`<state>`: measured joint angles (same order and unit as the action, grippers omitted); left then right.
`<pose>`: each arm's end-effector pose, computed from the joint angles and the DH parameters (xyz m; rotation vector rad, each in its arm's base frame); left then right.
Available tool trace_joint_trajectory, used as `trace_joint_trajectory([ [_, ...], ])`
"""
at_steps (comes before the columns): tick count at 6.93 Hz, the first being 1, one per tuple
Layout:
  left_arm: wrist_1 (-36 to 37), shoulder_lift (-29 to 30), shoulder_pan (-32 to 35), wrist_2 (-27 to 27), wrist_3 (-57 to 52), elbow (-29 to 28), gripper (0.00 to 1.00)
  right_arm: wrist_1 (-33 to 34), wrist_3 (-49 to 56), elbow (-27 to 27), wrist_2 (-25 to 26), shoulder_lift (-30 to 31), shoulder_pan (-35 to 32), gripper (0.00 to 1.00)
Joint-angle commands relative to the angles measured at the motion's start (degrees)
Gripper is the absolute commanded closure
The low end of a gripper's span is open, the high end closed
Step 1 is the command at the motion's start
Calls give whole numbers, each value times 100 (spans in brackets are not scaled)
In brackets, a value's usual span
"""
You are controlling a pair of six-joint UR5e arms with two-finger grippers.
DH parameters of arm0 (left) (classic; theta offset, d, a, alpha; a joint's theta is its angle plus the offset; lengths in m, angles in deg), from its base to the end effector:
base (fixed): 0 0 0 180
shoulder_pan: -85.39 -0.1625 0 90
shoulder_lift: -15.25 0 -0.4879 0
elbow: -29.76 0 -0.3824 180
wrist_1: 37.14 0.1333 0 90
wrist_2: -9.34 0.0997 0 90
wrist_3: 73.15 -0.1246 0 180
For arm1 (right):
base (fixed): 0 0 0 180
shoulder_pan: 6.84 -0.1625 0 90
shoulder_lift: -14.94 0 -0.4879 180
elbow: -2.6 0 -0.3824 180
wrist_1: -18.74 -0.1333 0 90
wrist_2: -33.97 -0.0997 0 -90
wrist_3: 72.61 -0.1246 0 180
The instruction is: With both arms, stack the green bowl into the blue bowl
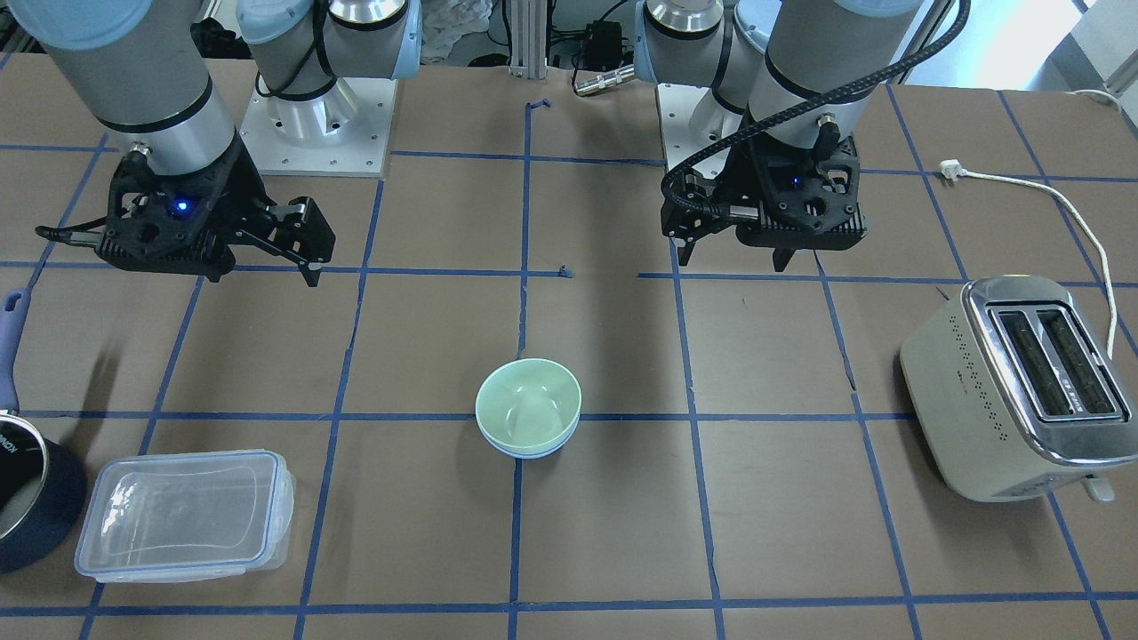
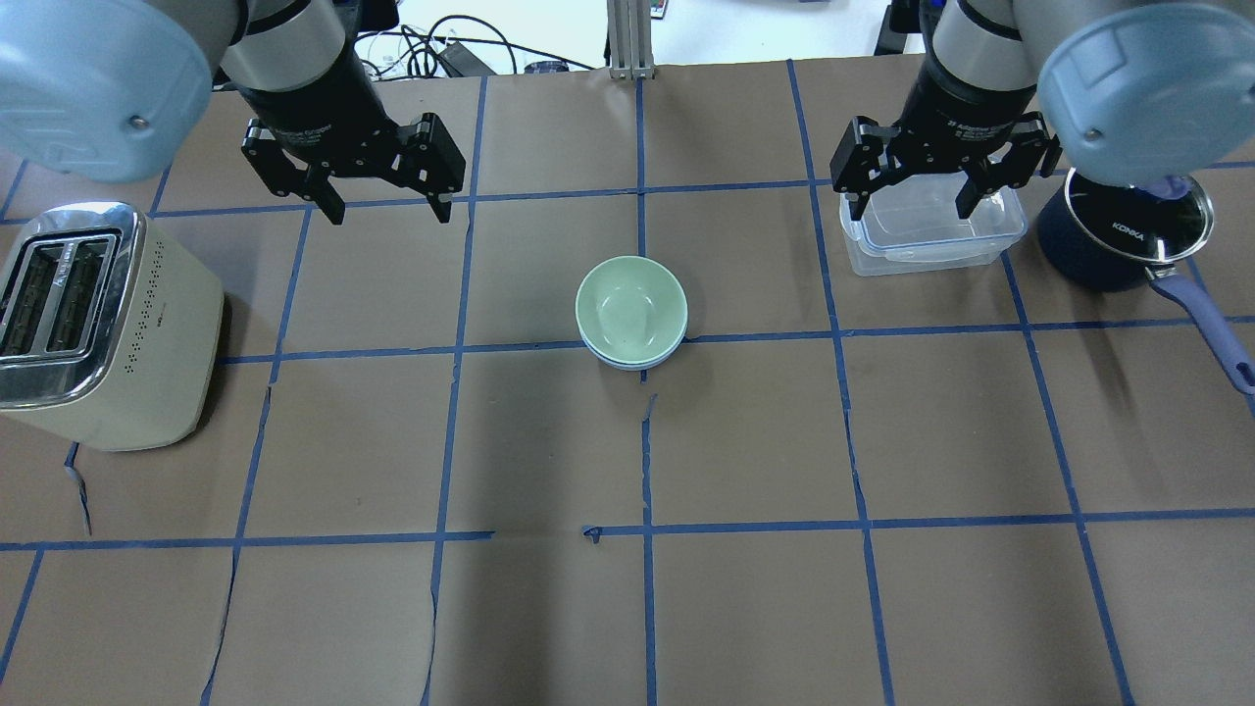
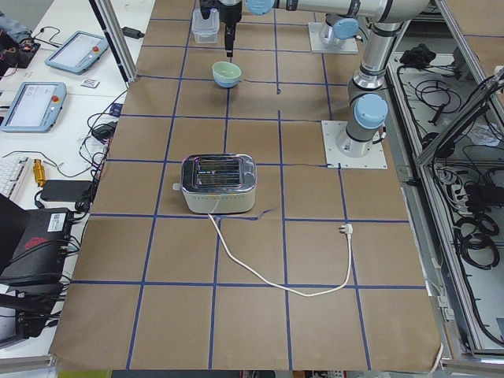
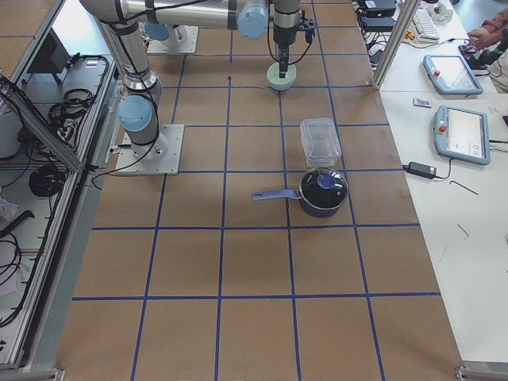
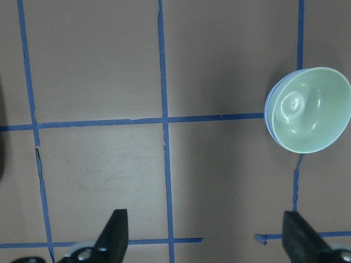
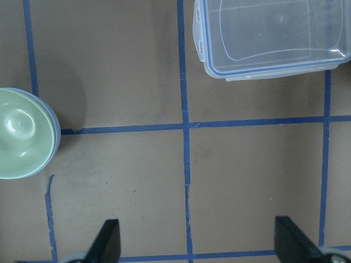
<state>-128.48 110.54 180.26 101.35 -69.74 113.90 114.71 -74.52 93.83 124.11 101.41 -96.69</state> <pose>-0.1731 -0.5125 0.5263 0.0399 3.1053 0.0169 0.1317 -0.5138 0.4953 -0.0565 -3.1388 0.0332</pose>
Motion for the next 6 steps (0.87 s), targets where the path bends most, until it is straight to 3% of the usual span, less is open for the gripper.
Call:
trace_joint_trajectory([
  [1,2,-1,6,2,-6,-2,0,-69,51,27,12,115,29,0],
  [6,11,-1,-3,-7,-6,-2,0,-500,42,-79,47,300,20,0],
])
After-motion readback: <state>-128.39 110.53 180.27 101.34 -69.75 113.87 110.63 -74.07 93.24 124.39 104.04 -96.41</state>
